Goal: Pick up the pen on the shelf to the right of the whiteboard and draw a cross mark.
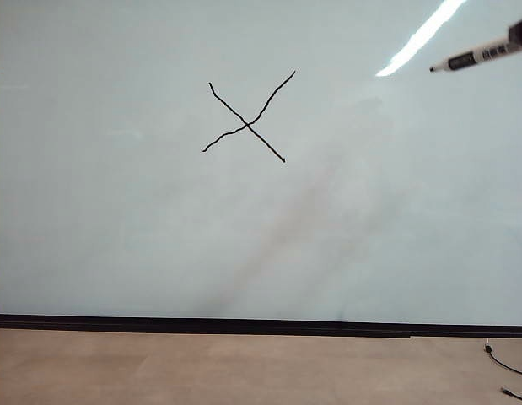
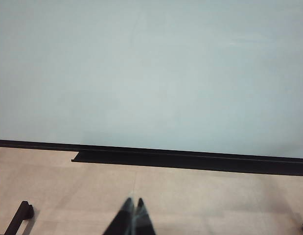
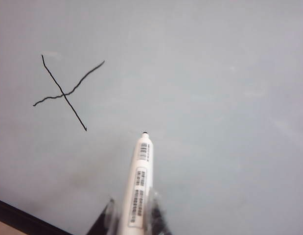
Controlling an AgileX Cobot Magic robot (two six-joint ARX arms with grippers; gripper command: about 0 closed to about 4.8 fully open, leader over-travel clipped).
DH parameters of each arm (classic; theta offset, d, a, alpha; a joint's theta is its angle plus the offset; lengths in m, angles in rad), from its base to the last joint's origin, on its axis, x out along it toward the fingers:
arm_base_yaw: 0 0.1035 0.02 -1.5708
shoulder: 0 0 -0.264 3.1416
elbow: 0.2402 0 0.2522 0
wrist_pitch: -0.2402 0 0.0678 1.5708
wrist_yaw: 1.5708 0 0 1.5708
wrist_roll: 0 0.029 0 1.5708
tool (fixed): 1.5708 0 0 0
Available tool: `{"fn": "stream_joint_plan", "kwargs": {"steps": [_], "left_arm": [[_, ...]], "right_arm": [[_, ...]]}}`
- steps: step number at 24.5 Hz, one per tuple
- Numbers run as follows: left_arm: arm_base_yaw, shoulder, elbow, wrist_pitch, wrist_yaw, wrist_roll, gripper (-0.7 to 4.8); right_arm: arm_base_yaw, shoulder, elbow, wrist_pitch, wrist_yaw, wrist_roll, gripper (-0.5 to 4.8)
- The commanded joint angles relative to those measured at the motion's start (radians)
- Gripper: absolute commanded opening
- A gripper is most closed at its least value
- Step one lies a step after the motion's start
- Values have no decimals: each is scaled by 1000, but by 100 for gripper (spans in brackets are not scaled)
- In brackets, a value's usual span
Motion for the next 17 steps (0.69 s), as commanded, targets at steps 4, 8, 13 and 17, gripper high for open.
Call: {"fn": "stream_joint_plan", "kwargs": {"steps": [4, 8, 13, 17], "left_arm": [[0, 0, 3, 9, 4, 4, -4], [0, 0, 3, 9, 4, 4, -4], [0, 0, 3, 9, 4, 4, -4], [0, 0, 3, 9, 4, 4, -4]], "right_arm": [[0, -64, -3, -90, 10, 19, -4], [-1, -97, -3, -171, 10, 19, -4], [-35, -163, -3, -256, 10, 30, -4], [-107, -266, -3, -369, -43, 53, -4]]}}
